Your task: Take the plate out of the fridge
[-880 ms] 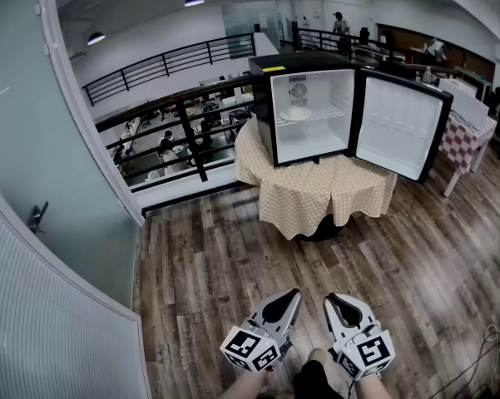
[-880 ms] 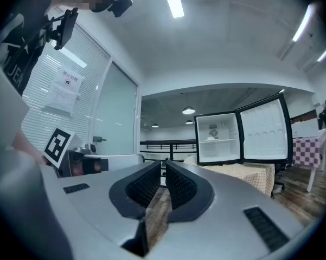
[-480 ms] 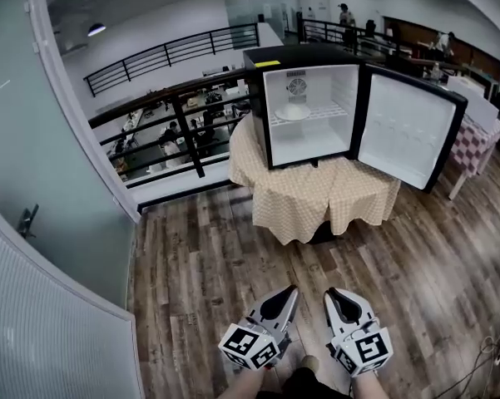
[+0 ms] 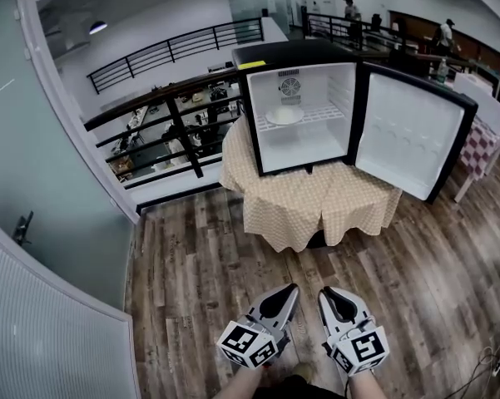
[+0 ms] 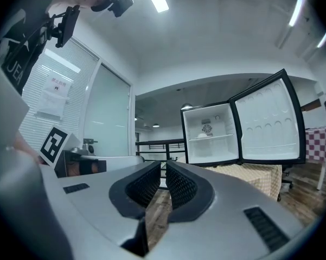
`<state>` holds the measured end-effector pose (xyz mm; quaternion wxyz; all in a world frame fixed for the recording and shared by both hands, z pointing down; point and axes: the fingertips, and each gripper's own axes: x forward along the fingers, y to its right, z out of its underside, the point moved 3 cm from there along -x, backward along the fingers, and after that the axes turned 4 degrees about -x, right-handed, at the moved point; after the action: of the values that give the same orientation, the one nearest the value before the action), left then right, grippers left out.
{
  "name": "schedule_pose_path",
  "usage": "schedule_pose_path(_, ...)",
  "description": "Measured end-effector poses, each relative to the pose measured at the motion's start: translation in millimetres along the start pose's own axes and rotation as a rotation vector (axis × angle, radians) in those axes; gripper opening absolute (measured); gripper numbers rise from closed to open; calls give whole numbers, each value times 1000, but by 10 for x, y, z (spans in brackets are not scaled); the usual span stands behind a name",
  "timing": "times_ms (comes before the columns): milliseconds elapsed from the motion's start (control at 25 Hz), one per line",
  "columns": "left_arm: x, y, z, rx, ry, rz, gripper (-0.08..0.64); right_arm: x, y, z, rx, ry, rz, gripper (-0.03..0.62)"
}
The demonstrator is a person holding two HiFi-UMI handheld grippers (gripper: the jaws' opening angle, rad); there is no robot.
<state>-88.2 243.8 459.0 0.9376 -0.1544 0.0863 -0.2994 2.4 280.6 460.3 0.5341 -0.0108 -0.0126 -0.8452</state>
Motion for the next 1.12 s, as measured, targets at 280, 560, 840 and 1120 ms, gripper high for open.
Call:
schedule_pose_path(280, 280, 4, 111, -3, -19, -21, 14, 57, 262, 118, 75, 1, -48, 52)
schedule_pose_path(560, 487, -75, 84, 7, -17, -31, 14, 185, 381, 80, 62, -2, -87, 52)
schedule_pose_path(840, 897, -267, -20, 6, 6, -2, 14, 484, 669, -62, 57, 16, -101, 52)
schedule_pose_path(1120, 1376, -676, -282, 21, 45, 17, 14, 1041, 1043, -190, 18, 32, -75, 52)
